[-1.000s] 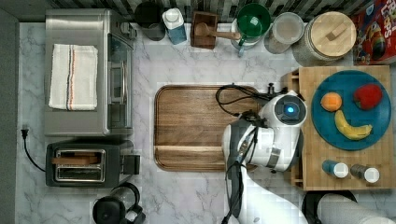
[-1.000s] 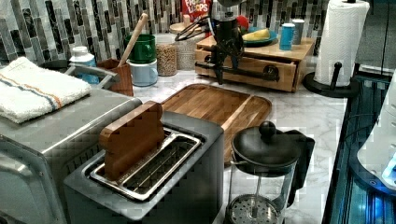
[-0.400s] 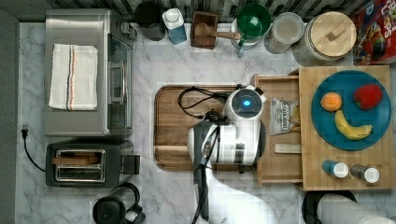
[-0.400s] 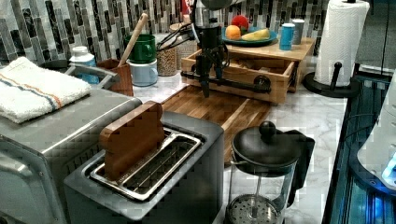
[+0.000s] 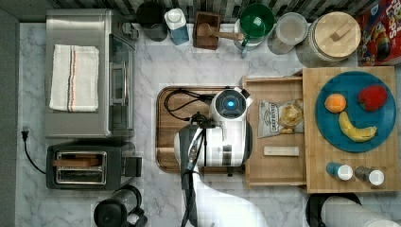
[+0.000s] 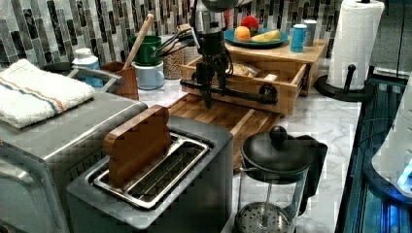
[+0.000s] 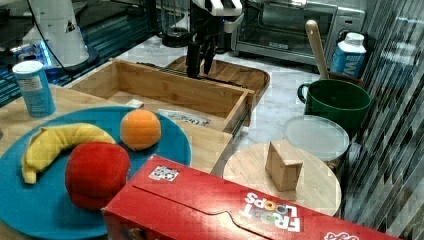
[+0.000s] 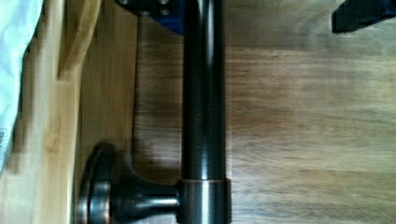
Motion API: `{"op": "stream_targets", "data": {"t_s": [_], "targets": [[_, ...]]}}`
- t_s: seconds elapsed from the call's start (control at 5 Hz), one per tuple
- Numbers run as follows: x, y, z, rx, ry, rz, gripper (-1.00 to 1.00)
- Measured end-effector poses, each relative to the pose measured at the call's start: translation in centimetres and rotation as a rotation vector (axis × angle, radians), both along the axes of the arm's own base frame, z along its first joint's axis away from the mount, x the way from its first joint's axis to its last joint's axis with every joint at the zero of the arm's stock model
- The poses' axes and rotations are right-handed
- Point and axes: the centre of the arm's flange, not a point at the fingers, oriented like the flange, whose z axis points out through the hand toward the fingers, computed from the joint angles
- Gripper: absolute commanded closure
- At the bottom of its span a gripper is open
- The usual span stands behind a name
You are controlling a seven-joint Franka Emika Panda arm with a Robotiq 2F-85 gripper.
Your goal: Open the drawer.
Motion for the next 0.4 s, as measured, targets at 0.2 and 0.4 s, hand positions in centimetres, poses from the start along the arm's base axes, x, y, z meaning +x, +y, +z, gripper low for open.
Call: {"op": "stream_targets", "data": {"t_s": [0.2,0.4], "targets": [[0.08,1.42,0.09,0.009,-0.004,-0.028,-1.00],[0.12,1.18,0.12,0.008,-0.008,-0.045,-1.00]]}}
